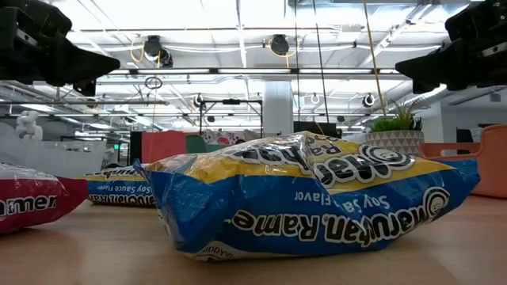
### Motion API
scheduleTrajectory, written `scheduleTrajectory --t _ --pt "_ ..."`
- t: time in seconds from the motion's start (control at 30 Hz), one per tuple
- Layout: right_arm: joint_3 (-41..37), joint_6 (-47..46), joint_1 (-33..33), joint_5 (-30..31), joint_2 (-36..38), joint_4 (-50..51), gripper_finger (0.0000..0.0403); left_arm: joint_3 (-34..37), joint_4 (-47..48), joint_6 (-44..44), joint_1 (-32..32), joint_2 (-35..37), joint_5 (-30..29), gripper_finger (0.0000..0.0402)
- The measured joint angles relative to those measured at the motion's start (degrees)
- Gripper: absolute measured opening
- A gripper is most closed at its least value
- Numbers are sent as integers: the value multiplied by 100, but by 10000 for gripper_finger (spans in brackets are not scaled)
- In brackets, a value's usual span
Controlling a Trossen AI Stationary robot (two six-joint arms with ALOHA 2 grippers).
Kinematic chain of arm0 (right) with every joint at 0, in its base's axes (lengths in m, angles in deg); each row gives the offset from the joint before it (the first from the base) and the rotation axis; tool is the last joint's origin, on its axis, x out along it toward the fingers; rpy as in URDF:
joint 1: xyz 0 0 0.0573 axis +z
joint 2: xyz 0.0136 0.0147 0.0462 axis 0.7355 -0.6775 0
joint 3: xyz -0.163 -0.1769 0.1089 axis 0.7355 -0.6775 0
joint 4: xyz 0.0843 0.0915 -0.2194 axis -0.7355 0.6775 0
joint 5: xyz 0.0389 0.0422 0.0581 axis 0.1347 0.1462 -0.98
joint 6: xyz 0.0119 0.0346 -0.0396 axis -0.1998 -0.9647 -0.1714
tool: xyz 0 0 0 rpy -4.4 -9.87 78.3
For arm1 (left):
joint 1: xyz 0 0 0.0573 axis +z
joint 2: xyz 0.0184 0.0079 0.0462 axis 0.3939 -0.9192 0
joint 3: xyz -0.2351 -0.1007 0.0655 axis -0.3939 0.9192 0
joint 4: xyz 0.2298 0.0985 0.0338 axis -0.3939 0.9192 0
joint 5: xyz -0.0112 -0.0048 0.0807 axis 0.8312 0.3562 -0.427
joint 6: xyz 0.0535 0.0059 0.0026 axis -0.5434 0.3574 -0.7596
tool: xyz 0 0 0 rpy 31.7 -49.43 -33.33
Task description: Sort Maruchan noodles
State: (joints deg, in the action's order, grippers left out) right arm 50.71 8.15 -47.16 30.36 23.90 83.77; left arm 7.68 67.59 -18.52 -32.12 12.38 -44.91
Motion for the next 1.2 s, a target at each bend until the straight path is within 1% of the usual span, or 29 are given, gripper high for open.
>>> scheduleTrajectory --t 0.8,1.0,1.1,1.2 --pt "-1 66 0 19 0 -14 0 0 0 0 0 0 2 5" --pt "44 66 -9 780 0 -195 0 1 1 0 0 0 2 5" --pt "157 276 -11 753 2 -386 0 0 1 0 0 0 0 5" --pt "334 296 -11 755 -94 -261 0 0 -1 0 0 0 1 5"
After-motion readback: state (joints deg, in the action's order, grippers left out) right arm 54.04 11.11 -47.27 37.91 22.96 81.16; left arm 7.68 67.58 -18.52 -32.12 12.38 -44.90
